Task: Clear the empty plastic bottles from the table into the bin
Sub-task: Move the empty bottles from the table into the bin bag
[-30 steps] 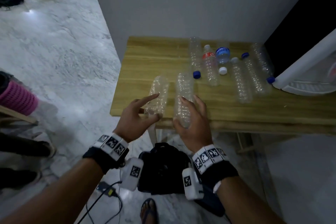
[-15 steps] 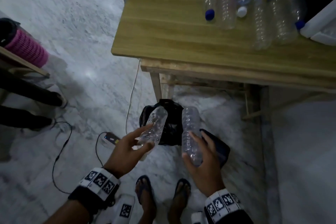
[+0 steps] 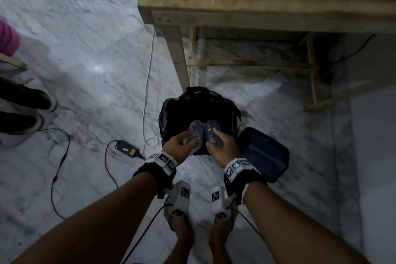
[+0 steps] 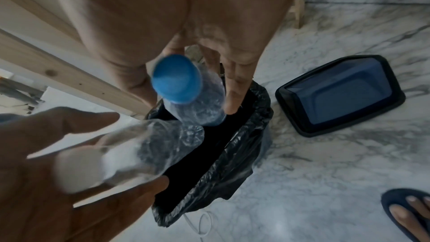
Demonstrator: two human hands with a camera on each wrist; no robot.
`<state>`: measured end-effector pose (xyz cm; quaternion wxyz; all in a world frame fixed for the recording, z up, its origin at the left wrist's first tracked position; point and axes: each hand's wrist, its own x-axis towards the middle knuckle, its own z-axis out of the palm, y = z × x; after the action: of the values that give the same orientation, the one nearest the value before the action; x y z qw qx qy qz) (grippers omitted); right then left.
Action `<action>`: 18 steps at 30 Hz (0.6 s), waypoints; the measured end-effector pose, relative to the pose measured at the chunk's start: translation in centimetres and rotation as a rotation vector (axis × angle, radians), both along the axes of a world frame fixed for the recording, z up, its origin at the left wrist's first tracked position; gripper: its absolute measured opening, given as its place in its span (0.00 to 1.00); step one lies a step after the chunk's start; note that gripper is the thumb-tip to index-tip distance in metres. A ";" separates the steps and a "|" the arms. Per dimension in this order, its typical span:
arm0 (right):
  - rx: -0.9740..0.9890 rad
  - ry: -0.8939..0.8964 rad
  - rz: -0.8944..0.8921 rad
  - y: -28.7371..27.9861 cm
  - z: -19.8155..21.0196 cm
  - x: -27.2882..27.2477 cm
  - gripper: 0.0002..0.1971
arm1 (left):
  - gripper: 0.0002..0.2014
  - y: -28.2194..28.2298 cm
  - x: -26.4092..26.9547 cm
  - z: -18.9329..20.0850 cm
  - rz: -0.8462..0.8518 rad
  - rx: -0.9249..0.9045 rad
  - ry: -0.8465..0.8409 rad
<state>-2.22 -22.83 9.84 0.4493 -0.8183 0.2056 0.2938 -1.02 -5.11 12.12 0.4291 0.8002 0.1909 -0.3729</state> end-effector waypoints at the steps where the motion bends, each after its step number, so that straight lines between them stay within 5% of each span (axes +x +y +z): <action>1: -0.014 0.016 0.009 0.0 -0.5 0.3 0.31 | 0.39 -0.1 0.2 -0.8 0.013 -0.019 0.007; 10: -0.041 0.047 -0.029 -1.7 2.3 -2.0 0.27 | 0.26 0.8 -1.7 2.6 -0.072 0.046 0.011; 18: -0.032 -0.170 -0.098 -3.3 13.6 -0.9 0.24 | 0.18 0.4 -0.4 12.0 -0.004 -0.059 -0.129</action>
<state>-3.11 -26.15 23.40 0.4659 -0.8363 0.2109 0.1978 -1.45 -4.66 24.09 0.4631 0.8101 0.1500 -0.3267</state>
